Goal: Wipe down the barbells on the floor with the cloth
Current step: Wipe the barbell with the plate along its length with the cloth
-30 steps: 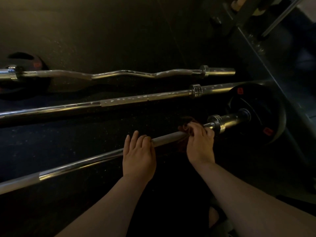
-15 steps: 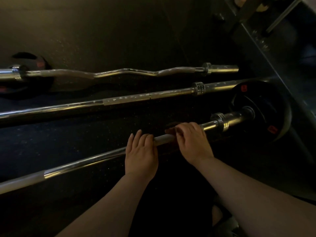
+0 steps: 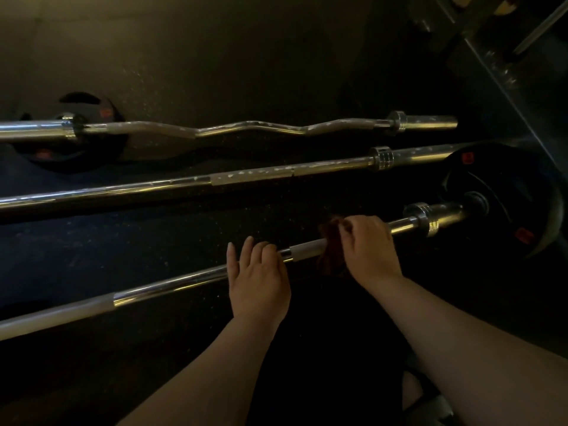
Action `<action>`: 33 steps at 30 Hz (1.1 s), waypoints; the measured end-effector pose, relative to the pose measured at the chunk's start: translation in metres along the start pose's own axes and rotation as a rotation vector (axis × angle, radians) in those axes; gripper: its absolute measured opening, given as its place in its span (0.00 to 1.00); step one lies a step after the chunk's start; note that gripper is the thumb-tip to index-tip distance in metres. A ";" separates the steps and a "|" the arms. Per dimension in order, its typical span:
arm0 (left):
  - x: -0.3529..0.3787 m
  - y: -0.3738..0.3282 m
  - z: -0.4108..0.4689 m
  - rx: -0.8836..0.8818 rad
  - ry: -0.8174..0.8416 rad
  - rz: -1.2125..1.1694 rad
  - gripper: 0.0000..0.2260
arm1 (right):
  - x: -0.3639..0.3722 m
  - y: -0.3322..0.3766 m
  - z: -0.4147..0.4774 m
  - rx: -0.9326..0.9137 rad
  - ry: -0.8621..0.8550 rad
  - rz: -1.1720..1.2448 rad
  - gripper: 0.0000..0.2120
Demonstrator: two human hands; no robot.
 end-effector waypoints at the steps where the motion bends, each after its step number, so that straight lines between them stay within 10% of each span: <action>1: 0.000 -0.001 0.001 0.007 0.002 -0.004 0.19 | -0.002 -0.004 0.001 0.078 -0.070 0.006 0.15; 10: 0.006 0.000 0.001 0.008 0.014 0.035 0.23 | 0.038 0.052 -0.011 -0.218 0.235 -0.205 0.12; 16: 0.005 -0.001 0.002 0.021 0.037 0.019 0.22 | 0.036 0.047 0.003 0.022 0.066 -0.291 0.14; 22: 0.004 0.001 0.001 0.031 0.060 0.015 0.27 | 0.042 0.057 -0.007 -0.203 0.236 -0.296 0.11; 28: 0.006 0.002 0.003 0.062 0.054 -0.010 0.22 | 0.002 0.016 0.017 0.152 -0.001 -0.149 0.19; 33: 0.005 0.002 0.003 0.043 0.060 -0.023 0.21 | -0.026 0.050 0.011 0.044 -0.230 -0.239 0.20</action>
Point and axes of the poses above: each hand's wrist, its own z-axis towards the middle knuckle, its own x-axis out of the palm, y = z × x, the point moved 7 cm from there along z, towards the middle knuckle, and after that the axes turned 11 degrees about z, right-handed, at the moved point
